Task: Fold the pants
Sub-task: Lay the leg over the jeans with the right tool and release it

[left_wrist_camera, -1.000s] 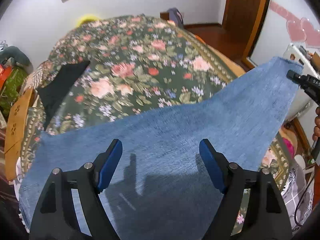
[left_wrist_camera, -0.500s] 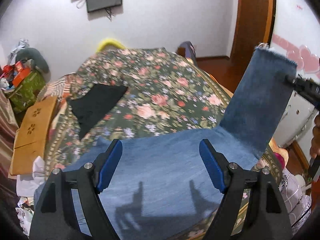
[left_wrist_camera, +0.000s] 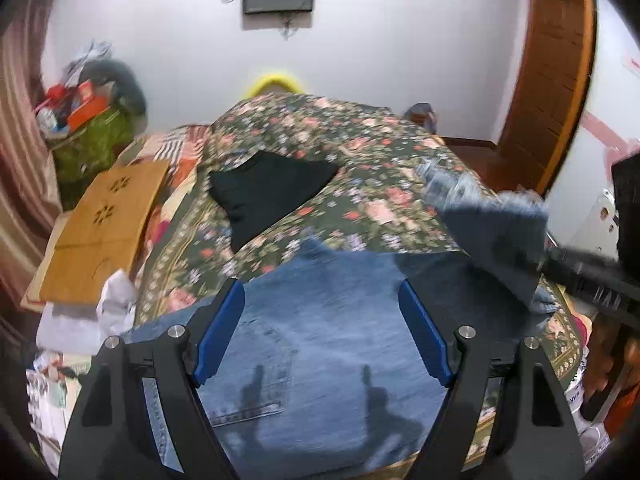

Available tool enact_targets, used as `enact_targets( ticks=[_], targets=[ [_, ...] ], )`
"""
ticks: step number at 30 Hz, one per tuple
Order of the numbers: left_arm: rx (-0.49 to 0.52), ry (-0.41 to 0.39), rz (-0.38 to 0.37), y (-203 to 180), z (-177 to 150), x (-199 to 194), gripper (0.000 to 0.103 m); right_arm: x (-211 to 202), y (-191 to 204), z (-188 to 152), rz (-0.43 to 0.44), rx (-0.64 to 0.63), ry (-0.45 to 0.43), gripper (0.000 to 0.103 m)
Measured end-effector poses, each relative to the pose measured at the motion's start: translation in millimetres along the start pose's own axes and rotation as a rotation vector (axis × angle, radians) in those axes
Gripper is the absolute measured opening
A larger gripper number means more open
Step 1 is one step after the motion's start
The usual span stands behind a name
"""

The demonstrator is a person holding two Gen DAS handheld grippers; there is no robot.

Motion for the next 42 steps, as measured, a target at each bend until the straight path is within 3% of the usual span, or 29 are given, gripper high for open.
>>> enact_targets(
  ticks=[4,10,13,17,22,27,30,35,38,42],
  targets=[
    [-0.054,0.019,0.004,21.0,-8.3,1.1,0.08,41.8,15.5,-23.3,0.013,-0.05,0.13,0.007],
    [-0.079,0.047,-0.008,24.7,-11.3,11.1,0.08,65.6,13.3,-54.9,0.025,-0.081,0.268,0.013],
    [-0.057,0.051,-0.019,13.7,-6.0,15.0,0.08,55.2,7.1,-51.8,0.044,-0.073,0.281,0.026],
    [-0.009,0.044,-0.037,-10.4,7.6,23.0,0.08,31.0,-12.0,-41.4,0.05,-0.047,0.244,0.03],
    [0.042,0.061,-0.092,-42.8,22.1,45.5,0.077,-0.7,-55.2,-19.7,-0.074,-0.034,0.148,0.047],
    [0.113,0.145,-0.138,-81.8,22.7,88.4,0.059,2.1,-98.5,-7.2,-0.19,-0.019,0.135,0.048],
    [0.148,0.217,-0.142,-99.8,14.1,118.7,0.058,21.6,-116.9,-14.7,-0.215,0.004,0.183,0.048],
    [0.19,0.336,-0.066,-107.0,-13.8,161.5,0.058,58.7,-128.3,-50.1,-0.209,0.008,0.312,0.049],
    [0.183,0.32,-0.066,-104.2,-21.1,158.8,0.058,50.7,-125.6,-67.9,-0.205,0.007,0.263,0.051],
    [0.206,0.308,-0.043,-106.6,-28.3,152.2,0.058,38.1,-131.3,-75.3,-0.183,0.027,0.262,0.051]
  ],
)
Point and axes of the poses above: each gripper's, at about its wrist camera, not at the fingertips, and x roughly the way its jaws point, y to its left, z to its top, the point moved 1 cm from there along x, roughly the way its jaws point, and after that the axes turned 8 degrees about -z, right-handed, at the moved point
